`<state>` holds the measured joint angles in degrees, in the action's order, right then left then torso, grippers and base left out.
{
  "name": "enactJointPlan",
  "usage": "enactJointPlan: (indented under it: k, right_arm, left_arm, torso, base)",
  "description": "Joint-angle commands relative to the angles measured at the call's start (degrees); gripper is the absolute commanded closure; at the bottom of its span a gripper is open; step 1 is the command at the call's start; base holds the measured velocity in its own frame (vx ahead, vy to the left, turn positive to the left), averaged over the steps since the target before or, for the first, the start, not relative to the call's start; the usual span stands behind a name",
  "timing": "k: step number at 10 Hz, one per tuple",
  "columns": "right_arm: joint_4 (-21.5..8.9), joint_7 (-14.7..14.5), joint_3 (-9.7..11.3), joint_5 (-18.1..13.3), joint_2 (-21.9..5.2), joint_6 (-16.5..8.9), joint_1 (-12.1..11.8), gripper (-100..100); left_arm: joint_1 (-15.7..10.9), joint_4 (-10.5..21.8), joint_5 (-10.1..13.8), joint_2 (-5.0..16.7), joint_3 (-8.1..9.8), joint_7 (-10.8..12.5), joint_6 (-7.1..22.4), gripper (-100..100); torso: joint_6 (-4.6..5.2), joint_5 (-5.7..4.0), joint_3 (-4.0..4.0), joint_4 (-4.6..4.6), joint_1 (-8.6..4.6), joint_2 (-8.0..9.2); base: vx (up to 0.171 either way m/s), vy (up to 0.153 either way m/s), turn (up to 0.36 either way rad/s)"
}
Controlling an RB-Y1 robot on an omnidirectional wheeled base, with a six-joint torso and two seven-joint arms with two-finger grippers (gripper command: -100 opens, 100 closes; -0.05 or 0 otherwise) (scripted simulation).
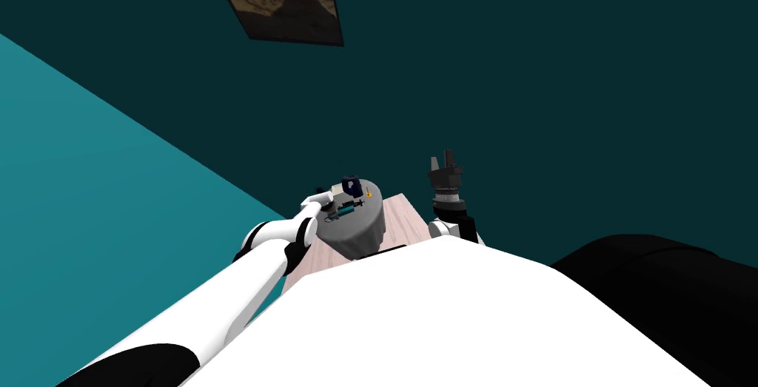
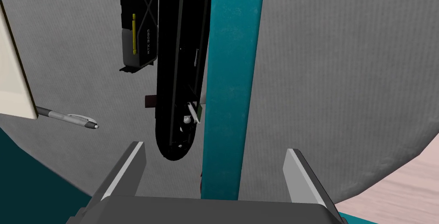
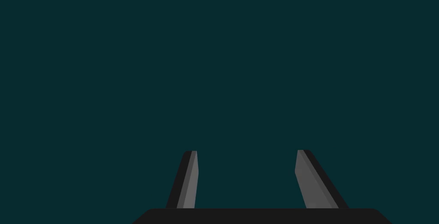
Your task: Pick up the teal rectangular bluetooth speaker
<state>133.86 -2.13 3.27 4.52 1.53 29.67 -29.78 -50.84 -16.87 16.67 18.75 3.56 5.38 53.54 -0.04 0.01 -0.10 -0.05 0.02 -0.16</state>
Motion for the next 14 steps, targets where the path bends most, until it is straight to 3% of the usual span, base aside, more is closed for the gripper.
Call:
enactJointPlan:
  k: [1, 3, 7, 8, 9, 13, 14]
  right_arm:
    - [0.0, 0.0, 0.0, 0.0, 0.0, 0.0, 0.0, 0]
    - [0.0, 0.0, 0.0, 0.0, 0.0, 0.0, 0.0, 0]
    - [0.0, 0.0, 0.0, 0.0, 0.0, 0.0, 0.0, 0]
    - [0.0, 0.0, 0.0, 0.0, 0.0, 0.0, 0.0, 0]
    - [0.0, 0.0, 0.0, 0.0, 0.0, 0.0, 0.0, 0]
    - [0.0, 0.0, 0.0, 0.0, 0.0, 0.0, 0.0, 0]
    - [0.0, 0.0, 0.0, 0.0, 0.0, 0.0, 0.0, 0]
  left_arm:
    - [2.0, -2.9, -0.2, -0.3, -0.50, 0.7, 2.1, -100]
    - [2.0, -0.8, -0.2, -0.3, -0.50, 0.7, 2.1, -100]
    - [2.0, -6.1, -0.2, -0.3, -0.50, 0.7, 2.1, -100]
    - [2.0, -4.5, -0.2, -0.3, -0.50, 0.7, 2.1, -100]
    - [3.4, -5.0, -0.5, -0.9, -0.46, 0.9, 0.8, -100]
    - [4.6, -4.5, -0.8, -1.4, -0.37, 0.8, -0.9, -100]
    - [4.9, -5.8, -0.8, -1.3, -0.46, 1.1, 0.2, -100]
  torso:
    - [0.00, 0.00, 0.00, 0.00, 0.00, 0.00]
    - [0.00, 0.01, 0.11, 0.04, 0.05, 0.19]
    - [0.00, 0.01, 0.13, 0.06, 0.04, 0.22]
    - [0.02, -0.01, 0.12, 0.06, 0.01, 0.19]
    - [0.00, 0.01, 0.12, 0.04, 0.03, 0.20]
    - [0.00, 0.01, 0.12, 0.04, 0.03, 0.20]
    - [0.00, 0.01, 0.11, 0.04, 0.02, 0.19]
  base:
    - [0.008, -0.003, 0.008]
    - [-0.004, 0.005, -0.015]
    - [0.000, 0.000, 0.000]
    - [0.000, 0.000, 0.000]
    - [0.004, -0.005, 0.015]
    - [0.002, -0.003, 0.008]
    - [0.000, 0.000, 0.000]
